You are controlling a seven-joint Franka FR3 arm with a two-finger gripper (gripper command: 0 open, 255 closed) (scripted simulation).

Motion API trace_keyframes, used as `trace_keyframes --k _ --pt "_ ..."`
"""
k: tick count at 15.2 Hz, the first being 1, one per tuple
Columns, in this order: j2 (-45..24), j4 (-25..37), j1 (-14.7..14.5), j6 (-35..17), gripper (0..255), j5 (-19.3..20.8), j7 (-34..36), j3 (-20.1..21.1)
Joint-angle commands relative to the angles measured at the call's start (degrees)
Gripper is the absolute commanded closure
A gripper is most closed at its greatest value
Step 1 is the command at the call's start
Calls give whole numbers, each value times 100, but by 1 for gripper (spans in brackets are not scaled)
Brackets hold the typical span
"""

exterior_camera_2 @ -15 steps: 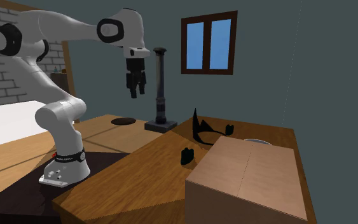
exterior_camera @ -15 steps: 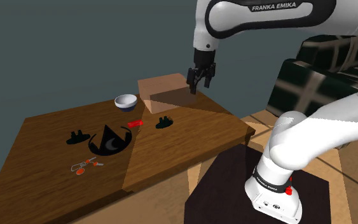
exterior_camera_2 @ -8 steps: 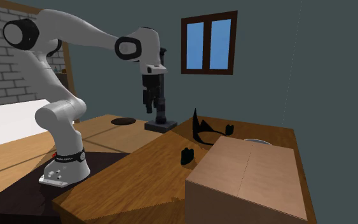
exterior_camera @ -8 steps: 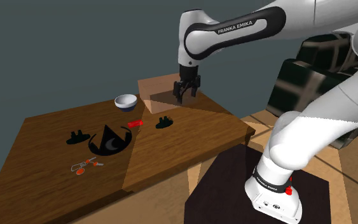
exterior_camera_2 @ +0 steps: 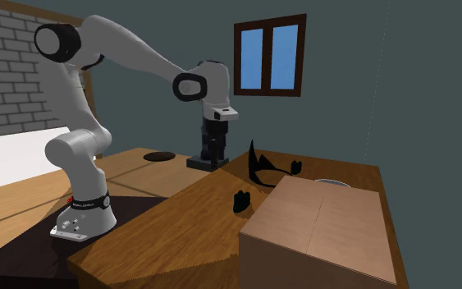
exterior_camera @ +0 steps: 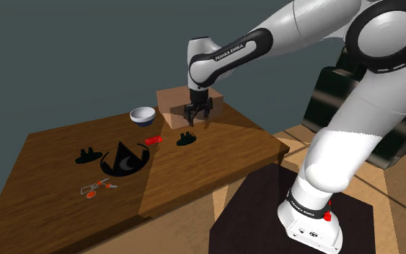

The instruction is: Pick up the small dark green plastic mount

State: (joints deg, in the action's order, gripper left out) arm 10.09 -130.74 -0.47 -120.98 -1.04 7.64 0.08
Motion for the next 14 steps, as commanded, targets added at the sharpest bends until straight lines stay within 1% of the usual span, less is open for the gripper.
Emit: trace_keyframes --k 1,7,8,14 --pt "-438 180 -4 -253 0 3 20 8" --pt "-1755 893 10 -816 0 20 26 -9" --pt "-1837 946 11 -842 0 21 26 -10" --pt "-2112 798 11 -1265 0 16 19 -9"
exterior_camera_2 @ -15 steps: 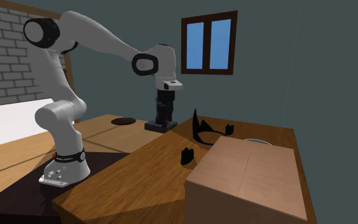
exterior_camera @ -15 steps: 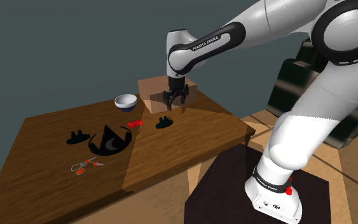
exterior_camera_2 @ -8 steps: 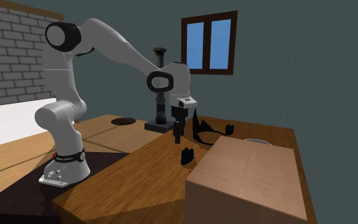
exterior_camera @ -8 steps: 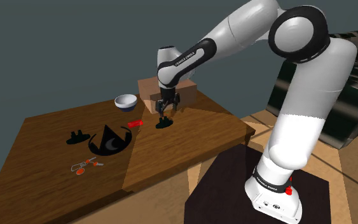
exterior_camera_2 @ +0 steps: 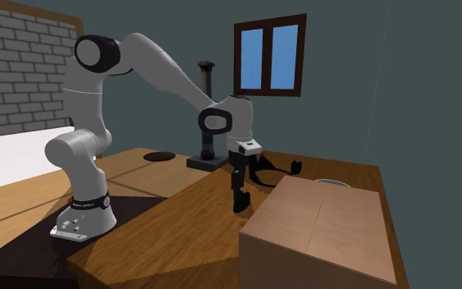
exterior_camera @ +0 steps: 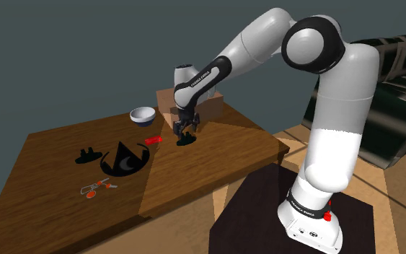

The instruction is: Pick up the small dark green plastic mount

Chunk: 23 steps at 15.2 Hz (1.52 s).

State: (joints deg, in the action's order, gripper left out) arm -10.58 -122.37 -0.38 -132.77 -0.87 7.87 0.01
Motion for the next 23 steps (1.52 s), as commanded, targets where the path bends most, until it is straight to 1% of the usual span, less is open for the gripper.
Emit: trace_keyframes --k 1,3,4,13,23 --pt "-122 -71 2 -196 0 -3 -6 -1" --pt "-122 -71 2 -196 0 -3 -6 0" --pt "-121 -71 1 -195 255 -3 -5 0" --pt "-122 -71 2 -196 255 -3 -6 0" --pt "332 181 2 510 255 6 6 -3"
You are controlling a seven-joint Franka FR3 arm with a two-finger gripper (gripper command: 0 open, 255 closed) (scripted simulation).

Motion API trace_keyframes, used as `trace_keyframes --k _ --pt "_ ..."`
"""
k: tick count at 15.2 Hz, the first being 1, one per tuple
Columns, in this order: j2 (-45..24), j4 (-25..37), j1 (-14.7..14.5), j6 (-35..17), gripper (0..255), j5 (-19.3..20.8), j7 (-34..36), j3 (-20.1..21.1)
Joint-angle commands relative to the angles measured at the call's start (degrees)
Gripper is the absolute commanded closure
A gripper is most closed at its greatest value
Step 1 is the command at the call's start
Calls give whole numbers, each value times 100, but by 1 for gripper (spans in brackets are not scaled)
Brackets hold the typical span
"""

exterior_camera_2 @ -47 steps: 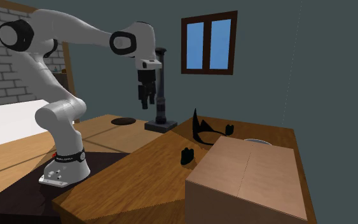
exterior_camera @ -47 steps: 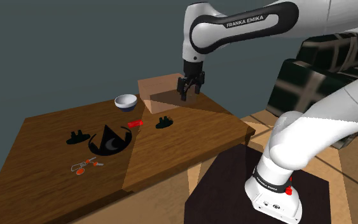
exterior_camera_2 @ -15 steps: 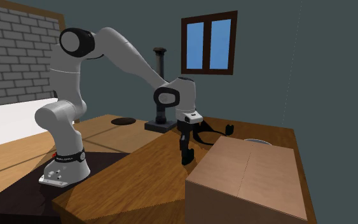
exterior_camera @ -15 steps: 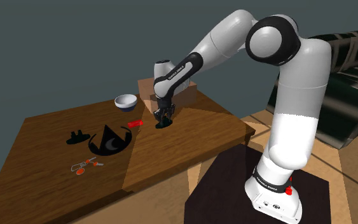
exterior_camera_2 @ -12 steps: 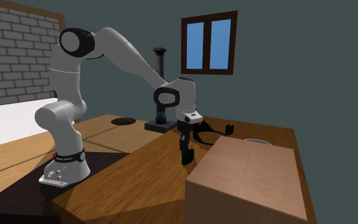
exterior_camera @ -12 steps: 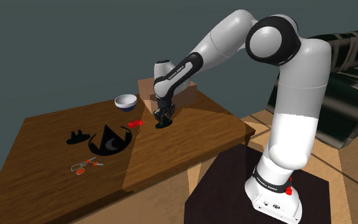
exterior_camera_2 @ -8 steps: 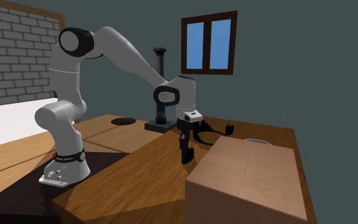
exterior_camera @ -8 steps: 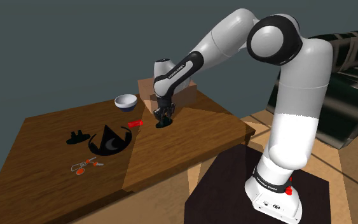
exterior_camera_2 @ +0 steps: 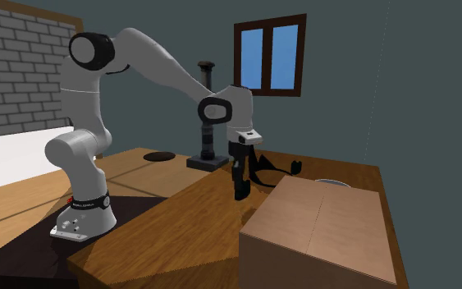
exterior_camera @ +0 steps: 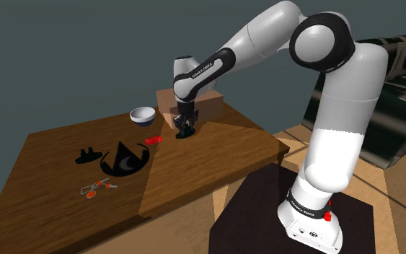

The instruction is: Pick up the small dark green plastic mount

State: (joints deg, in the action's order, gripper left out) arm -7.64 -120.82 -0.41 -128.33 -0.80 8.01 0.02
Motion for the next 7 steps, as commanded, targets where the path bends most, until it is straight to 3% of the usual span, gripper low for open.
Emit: trace_keyframes --k 1,7 --pt "78 58 5 138 255 0 -7 -4" --pt "231 204 5 437 255 3 -2 -5"
